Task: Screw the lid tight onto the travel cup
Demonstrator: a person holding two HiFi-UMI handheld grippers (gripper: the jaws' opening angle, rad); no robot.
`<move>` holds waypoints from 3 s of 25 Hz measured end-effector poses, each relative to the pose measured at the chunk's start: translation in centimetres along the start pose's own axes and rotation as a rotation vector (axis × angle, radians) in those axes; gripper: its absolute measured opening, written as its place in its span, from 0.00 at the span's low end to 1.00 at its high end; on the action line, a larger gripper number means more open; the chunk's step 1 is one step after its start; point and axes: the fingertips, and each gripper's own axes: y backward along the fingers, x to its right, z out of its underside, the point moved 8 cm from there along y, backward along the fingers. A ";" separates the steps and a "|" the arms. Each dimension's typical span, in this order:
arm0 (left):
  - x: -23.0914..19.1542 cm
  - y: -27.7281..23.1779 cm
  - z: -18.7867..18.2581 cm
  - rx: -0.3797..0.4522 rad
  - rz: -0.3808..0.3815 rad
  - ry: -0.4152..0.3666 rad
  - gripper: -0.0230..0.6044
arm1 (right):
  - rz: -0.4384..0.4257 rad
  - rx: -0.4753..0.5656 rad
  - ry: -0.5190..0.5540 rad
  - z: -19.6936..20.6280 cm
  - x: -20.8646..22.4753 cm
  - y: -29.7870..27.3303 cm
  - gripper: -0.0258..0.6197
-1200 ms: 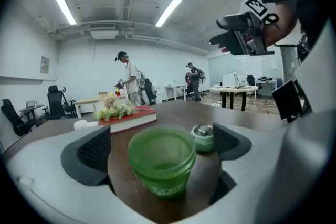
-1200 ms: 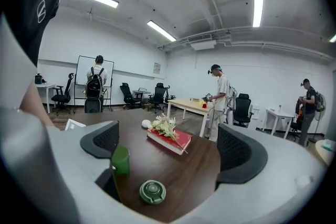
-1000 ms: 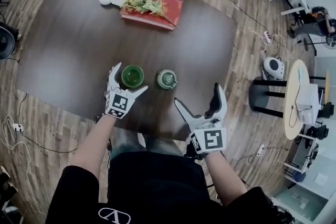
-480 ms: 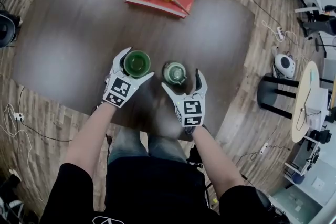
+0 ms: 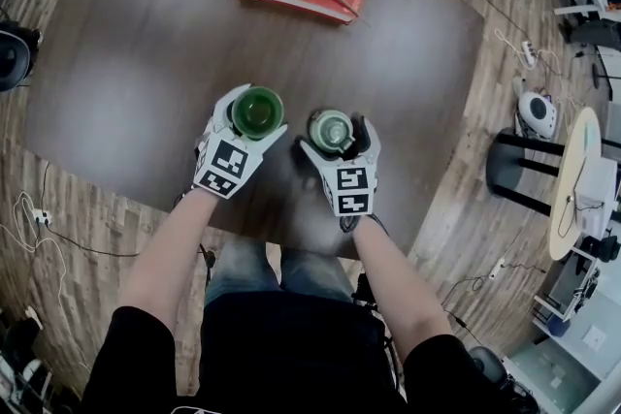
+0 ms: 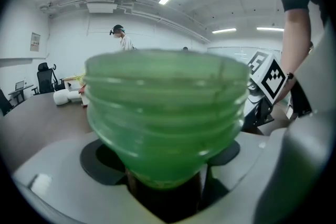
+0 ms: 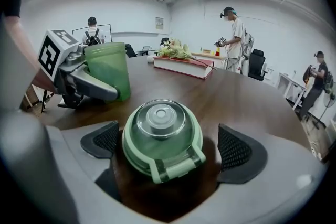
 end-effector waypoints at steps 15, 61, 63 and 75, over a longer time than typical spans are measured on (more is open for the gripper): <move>-0.1 -0.1 -0.1 0.000 -0.007 -0.002 0.66 | -0.059 0.004 0.075 -0.4 -1.4 0.1 0.73; 10.4 9.8 -26.0 -0.136 0.617 -0.318 0.67 | -0.656 0.137 0.488 -27.5 -2.4 27.0 0.73; 10.6 9.8 -26.2 -0.129 0.602 -0.304 0.67 | -0.542 0.124 0.417 -27.3 -2.7 27.5 0.73; 11.4 10.0 -26.7 -0.091 0.634 -0.265 0.67 | -0.299 0.304 0.097 -26.0 -3.5 29.6 0.73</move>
